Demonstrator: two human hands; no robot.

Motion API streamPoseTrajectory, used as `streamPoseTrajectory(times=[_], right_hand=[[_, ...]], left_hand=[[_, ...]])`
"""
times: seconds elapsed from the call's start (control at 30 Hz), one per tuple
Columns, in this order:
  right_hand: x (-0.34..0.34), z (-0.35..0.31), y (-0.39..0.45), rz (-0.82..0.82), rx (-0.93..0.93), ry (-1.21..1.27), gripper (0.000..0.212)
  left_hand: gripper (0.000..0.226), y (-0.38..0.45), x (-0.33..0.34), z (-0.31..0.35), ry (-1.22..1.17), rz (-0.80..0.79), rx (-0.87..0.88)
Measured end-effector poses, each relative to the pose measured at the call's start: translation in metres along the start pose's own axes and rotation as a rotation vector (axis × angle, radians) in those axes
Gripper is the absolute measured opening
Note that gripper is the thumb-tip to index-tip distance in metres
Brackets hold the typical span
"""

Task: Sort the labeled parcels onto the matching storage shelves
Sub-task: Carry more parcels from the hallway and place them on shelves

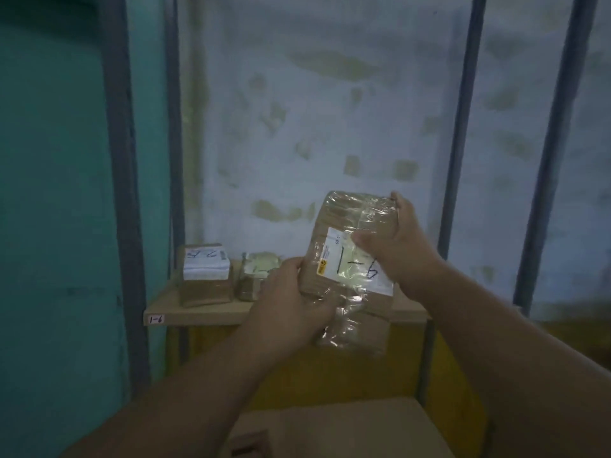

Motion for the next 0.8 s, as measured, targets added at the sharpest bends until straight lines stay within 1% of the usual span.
streamPoseTrajectory(times=[0.07,0.17,0.23,0.33,0.37,0.47,0.5,0.6,0.67,0.73,0.8], right_hand=[[0.005,0.016,0.029,-0.039,0.017,0.031,0.103],[0.01,0.037,0.068,-0.08,0.019,0.052,0.093],[0.017,0.056,0.09,-0.115,0.057,0.083,0.091],[0.037,0.072,0.119,-0.183,0.106,0.158,0.096],[0.044,0.077,0.128,-0.198,0.122,0.174,0.094],[0.057,0.09,0.145,-0.264,0.16,0.187,0.069],[0.061,0.093,0.15,-0.298,0.164,0.185,0.065],[0.077,0.102,0.163,-0.395,0.177,0.099,0.067],[0.089,0.105,0.175,-0.449,0.147,0.05,0.079],[0.102,0.117,0.191,-0.482,0.127,0.057,0.089],[0.116,0.129,0.199,-0.529,0.111,0.067,0.088]], left_hand=[[0.05,0.013,0.007,-0.004,0.058,0.061,-0.027],[0.059,0.03,0.024,-0.012,0.12,0.118,-0.07],[0.062,0.04,0.034,-0.015,0.149,0.138,-0.088],[0.089,0.053,0.038,-0.018,0.19,0.178,-0.104],[0.093,0.058,0.037,-0.02,0.184,0.188,-0.119],[0.093,0.07,0.037,-0.024,0.216,0.197,-0.151],[0.092,0.073,0.038,-0.023,0.244,0.202,-0.147],[0.087,0.085,0.041,-0.029,0.336,0.21,-0.17],[0.085,0.093,0.044,-0.032,0.396,0.218,-0.194],[0.081,0.101,0.045,-0.036,0.451,0.243,-0.205],[0.077,0.105,0.047,-0.041,0.511,0.264,-0.242]])
Point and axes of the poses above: each hand's wrist, its own y-axis towards the middle knuckle, its own x-axis out of the palm, z = x × y, the point moved 8 cm from there along y, towards the middle knuckle, and after that the axes turned 3 degrees about -y, right-handed, at the moved point
